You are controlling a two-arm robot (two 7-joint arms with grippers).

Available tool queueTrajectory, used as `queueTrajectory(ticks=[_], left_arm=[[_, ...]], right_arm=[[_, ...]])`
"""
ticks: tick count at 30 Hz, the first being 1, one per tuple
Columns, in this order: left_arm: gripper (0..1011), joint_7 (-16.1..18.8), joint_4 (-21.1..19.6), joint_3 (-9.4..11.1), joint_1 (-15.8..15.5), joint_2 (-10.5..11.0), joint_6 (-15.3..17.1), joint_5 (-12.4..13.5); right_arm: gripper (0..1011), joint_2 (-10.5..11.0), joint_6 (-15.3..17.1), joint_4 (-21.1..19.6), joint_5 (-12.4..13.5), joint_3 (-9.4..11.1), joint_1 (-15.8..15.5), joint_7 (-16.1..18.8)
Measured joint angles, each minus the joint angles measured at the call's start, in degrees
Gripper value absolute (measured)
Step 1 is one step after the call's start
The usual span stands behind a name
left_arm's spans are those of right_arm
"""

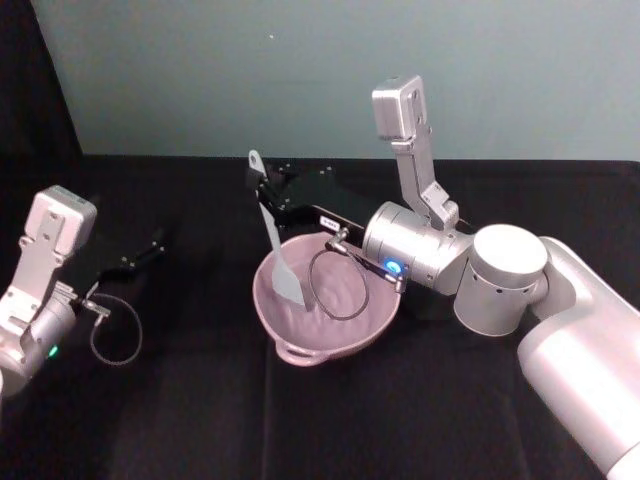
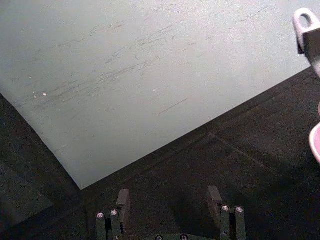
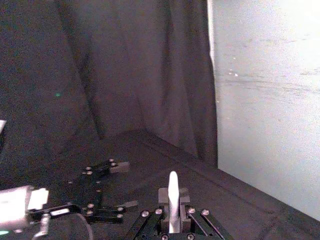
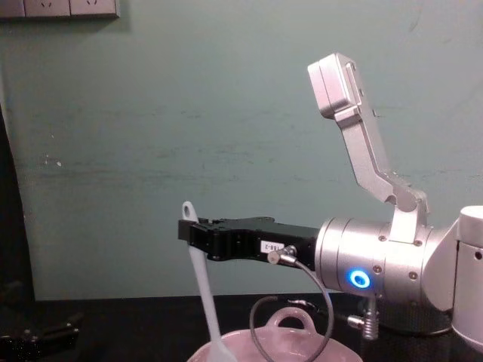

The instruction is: Use the one hand to pick up the spoon and stir the clear water in the bowl.

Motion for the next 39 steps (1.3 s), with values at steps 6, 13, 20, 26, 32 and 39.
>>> queueTrajectory(ticks=[6,13,20,26,32,39], left_arm=[[1011,0.0,0.0,0.0,0.0,0.0,0.0,0.0],[1011,0.0,0.0,0.0,0.0,0.0,0.0,0.0],[1011,0.0,0.0,0.0,0.0,0.0,0.0,0.0],[1011,0.0,0.0,0.0,0.0,0.0,0.0,0.0],[1011,0.0,0.0,0.0,0.0,0.0,0.0,0.0],[1011,0.0,0.0,0.0,0.0,0.0,0.0,0.0]], right_arm=[[124,0.1,-0.3,1.8,-0.5,0.9,1.1,-0.1],[124,1.6,-0.3,1.3,-0.5,2.7,0.7,-0.9],[124,4.2,0.4,-2.7,-0.3,4.3,-2.3,-1.6],[124,5.9,0.7,-6.1,0.0,5.2,-4.6,-1.9],[124,7.2,1.0,-9.7,0.1,5.1,-6.8,-1.9],[124,7.2,1.2,-12.0,0.2,4.0,-8.3,-1.8]])
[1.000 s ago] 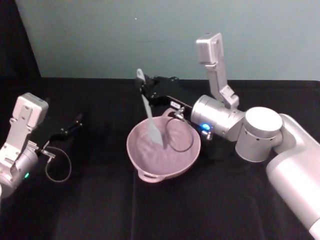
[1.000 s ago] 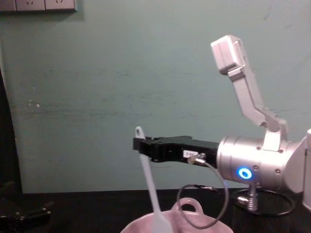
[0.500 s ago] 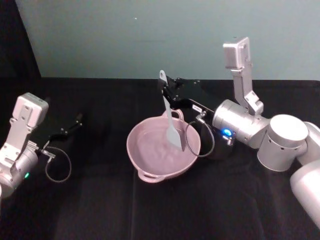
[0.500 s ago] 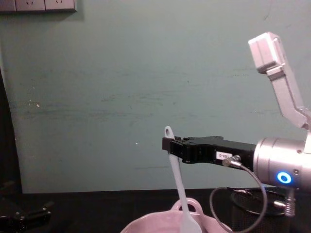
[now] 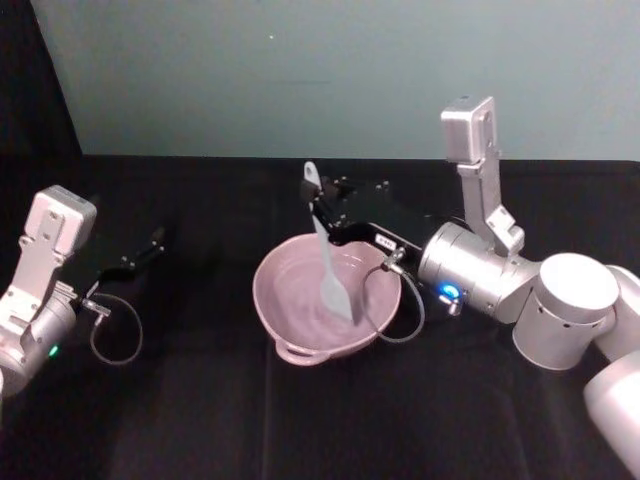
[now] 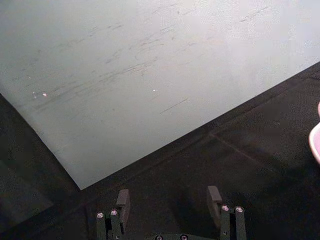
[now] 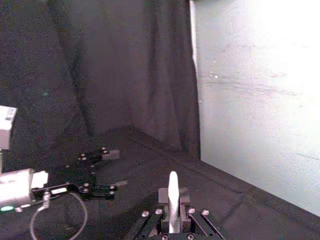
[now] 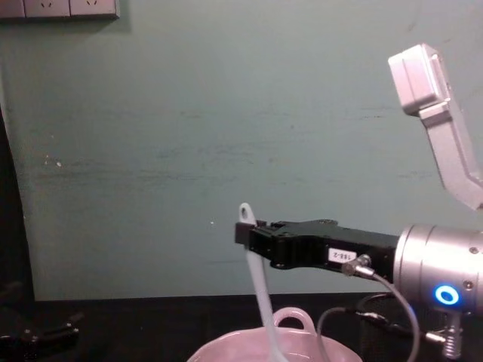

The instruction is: Use the one hand to pick up the spoon and stir the clear water in the bowl.

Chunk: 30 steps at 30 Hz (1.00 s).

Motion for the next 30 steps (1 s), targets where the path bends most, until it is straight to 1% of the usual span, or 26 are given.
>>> queueTrajectory(ticks=[6,8,12,15,18,22,25,26,30], left_arm=[[1011,0.0,0.0,0.0,0.0,0.0,0.0,0.0],[1011,0.0,0.0,0.0,0.0,0.0,0.0,0.0],[1011,0.0,0.0,0.0,0.0,0.0,0.0,0.0],[1011,0.0,0.0,0.0,0.0,0.0,0.0,0.0],[1011,0.0,0.0,0.0,0.0,0.0,0.0,0.0],[1011,0.0,0.0,0.0,0.0,0.0,0.0,0.0],[1011,0.0,0.0,0.0,0.0,0.0,0.0,0.0],[1011,0.0,0.0,0.0,0.0,0.0,0.0,0.0],[1011,0.0,0.0,0.0,0.0,0.0,0.0,0.0]], right_arm=[[124,-0.9,0.1,0.0,0.0,-1.4,0.3,0.7],[125,-1.5,0.2,0.5,-0.1,-2.0,0.8,1.0],[124,-3.0,0.0,2.1,-0.3,-3.1,2.2,1.4],[124,-3.9,-0.2,3.4,-0.4,-3.5,3.2,1.5],[124,-5.4,-0.7,5.8,-0.7,-3.7,4.9,1.4],[125,-6.5,-1.0,8.4,-0.7,-3.6,6.4,1.4],[124,-6.9,-1.3,9.8,-0.7,-3.3,7.3,1.3],[124,-7.0,-1.5,10.7,-0.8,-3.1,7.8,1.3],[124,-7.0,-1.7,12.1,-0.6,-2.0,8.5,0.9]])
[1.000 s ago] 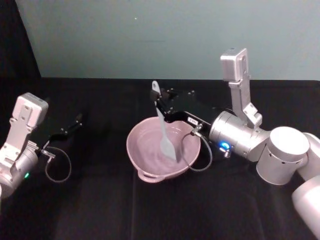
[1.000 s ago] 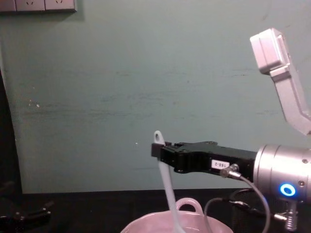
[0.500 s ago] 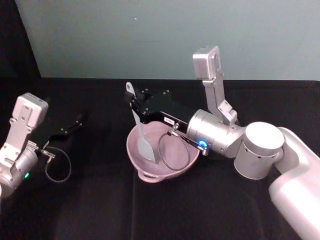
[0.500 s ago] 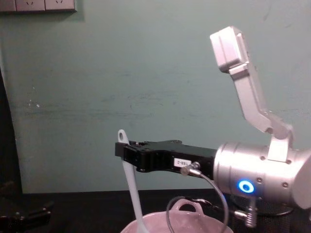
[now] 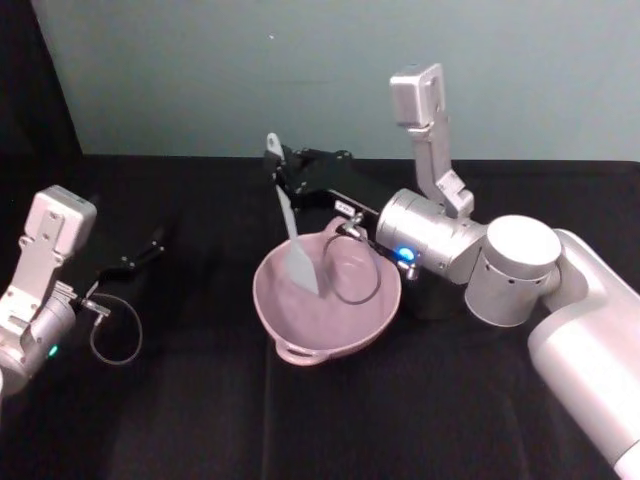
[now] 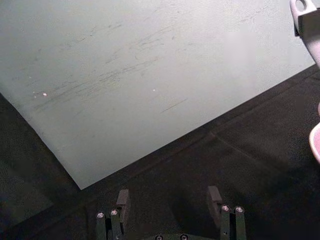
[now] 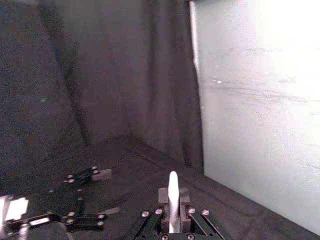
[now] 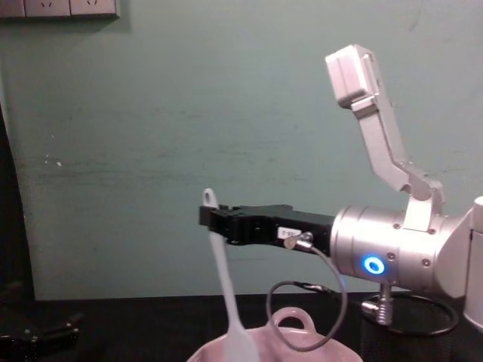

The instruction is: Use the one hand to pick up the spoon and stir the clear water in the bowl.

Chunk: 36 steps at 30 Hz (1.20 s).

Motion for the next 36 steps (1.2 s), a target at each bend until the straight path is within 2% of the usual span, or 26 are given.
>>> queueTrajectory(ticks=[9,19,24,30,35,36], left_arm=[[1011,0.0,0.0,0.0,0.0,0.0,0.0,0.0],[1011,0.0,0.0,0.0,0.0,0.0,0.0,0.0],[1011,0.0,0.0,0.0,0.0,0.0,0.0,0.0],[1011,0.0,0.0,0.0,0.0,0.0,0.0,0.0],[1011,0.0,0.0,0.0,0.0,0.0,0.0,0.0],[1011,0.0,0.0,0.0,0.0,0.0,0.0,0.0]], right_arm=[[124,1.9,-0.1,-0.6,0.5,2.6,-1.0,-1.3],[124,5.1,1.8,-8.3,1.0,3.8,-6.3,-2.3],[124,5.3,2.2,-11.1,1.7,3.3,-8.1,-2.3],[124,4.8,2.1,-12.4,2.3,2.8,-8.5,-2.2],[124,5.0,1.9,-14.1,3.2,3.5,-8.6,-2.5],[124,5.1,1.6,-15.0,3.7,4.2,-8.8,-2.8]])
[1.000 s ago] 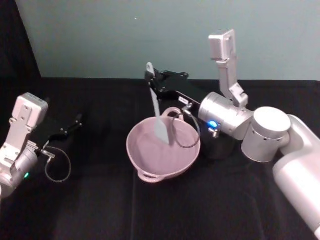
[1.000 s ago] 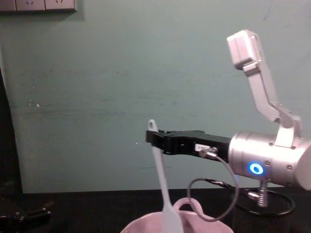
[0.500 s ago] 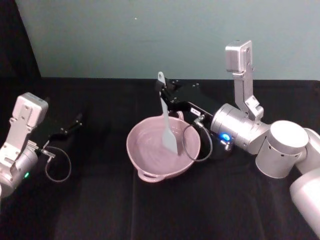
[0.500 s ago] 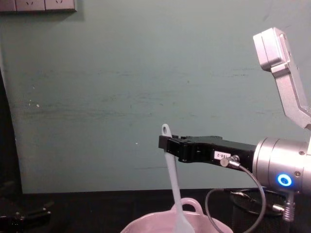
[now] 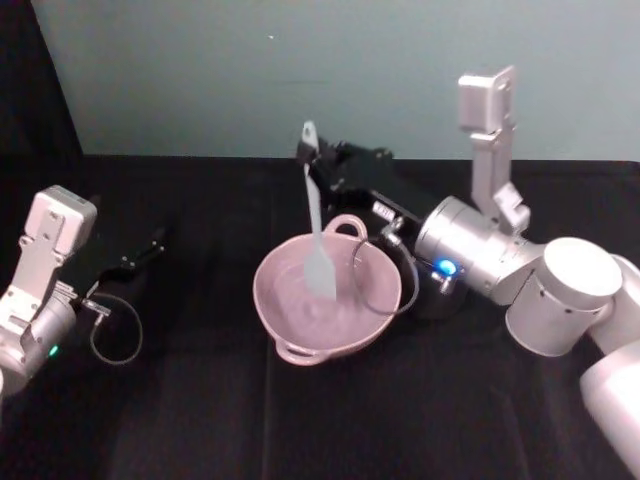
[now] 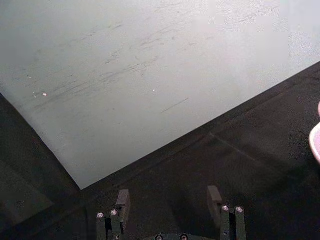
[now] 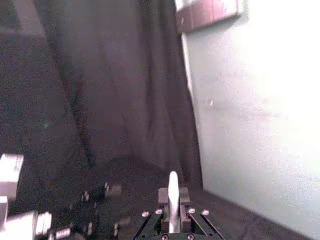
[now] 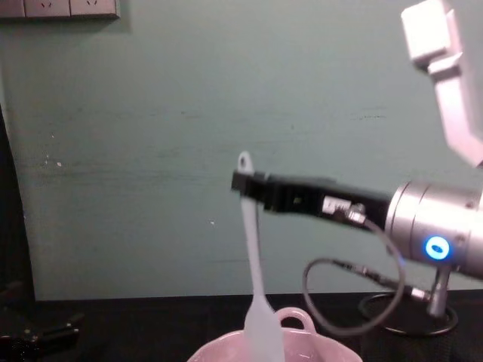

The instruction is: Use the one hand to pick up the spoon and stir the clear water in the bowl.

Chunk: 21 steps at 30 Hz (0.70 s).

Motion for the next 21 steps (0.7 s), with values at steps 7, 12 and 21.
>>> queueTrajectory(ticks=[7,12,21], left_arm=[[1011,0.0,0.0,0.0,0.0,0.0,0.0,0.0],[1011,0.0,0.0,0.0,0.0,0.0,0.0,0.0],[1011,0.0,0.0,0.0,0.0,0.0,0.0,0.0]], right_arm=[[124,0.4,-1.2,-4.5,3.7,4.1,-0.6,-2.1],[124,0.9,-1.4,-6.5,6.3,6.8,-0.7,-3.5],[124,2.8,-2.7,-6.9,9.8,11.6,-2.2,-6.1]])
